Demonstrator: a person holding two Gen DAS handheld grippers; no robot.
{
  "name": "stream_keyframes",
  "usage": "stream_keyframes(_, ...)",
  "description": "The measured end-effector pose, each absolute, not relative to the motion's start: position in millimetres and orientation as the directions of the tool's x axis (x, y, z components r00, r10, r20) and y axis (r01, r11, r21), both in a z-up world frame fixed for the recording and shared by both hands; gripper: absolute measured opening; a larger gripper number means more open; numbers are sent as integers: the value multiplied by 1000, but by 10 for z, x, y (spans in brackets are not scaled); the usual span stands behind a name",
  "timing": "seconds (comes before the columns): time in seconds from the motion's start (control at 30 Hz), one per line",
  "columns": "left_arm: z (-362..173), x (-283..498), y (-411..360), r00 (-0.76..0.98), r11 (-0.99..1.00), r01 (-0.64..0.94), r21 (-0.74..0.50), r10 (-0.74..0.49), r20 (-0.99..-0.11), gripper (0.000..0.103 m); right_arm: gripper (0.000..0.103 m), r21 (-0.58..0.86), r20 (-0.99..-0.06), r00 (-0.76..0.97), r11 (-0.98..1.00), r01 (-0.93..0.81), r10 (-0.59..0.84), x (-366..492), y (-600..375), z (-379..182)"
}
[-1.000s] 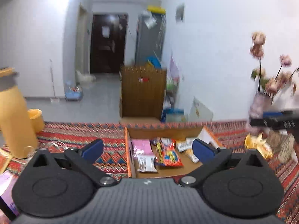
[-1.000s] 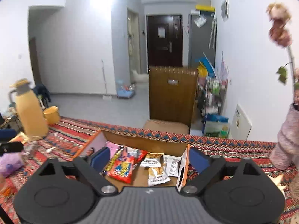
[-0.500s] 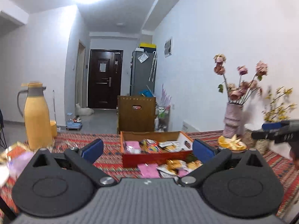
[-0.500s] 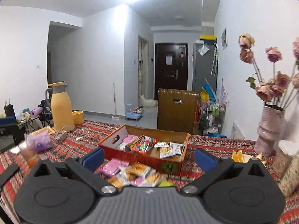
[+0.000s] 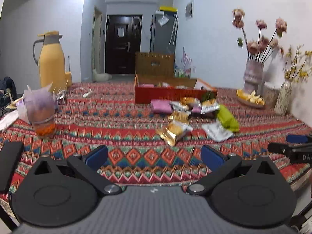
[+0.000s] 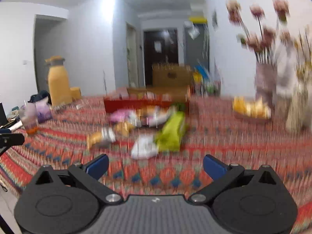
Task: Organize snacks
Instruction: 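Move both tools back toward the snack pile, then grasp a cookie cracker packet with the left tool while the right tool grasps a white packet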
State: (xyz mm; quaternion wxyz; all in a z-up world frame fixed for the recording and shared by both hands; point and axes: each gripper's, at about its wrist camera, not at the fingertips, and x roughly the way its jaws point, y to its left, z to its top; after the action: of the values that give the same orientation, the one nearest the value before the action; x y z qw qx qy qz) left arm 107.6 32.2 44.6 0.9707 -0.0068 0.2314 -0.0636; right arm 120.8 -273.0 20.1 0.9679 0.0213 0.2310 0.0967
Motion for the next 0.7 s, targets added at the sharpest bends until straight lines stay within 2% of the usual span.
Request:
stream_keyframes(0.2,287,1147,294,874,996,92,-4,-82,-479,103,103,82,-490,857,988,-133,156,1089,-2754,-58)
stream_keyframes(0.7,140,1681,113,833,988,149,35,-106,-543,103,103,129,-541,824,985,-117,169,1482,-2801,-177)
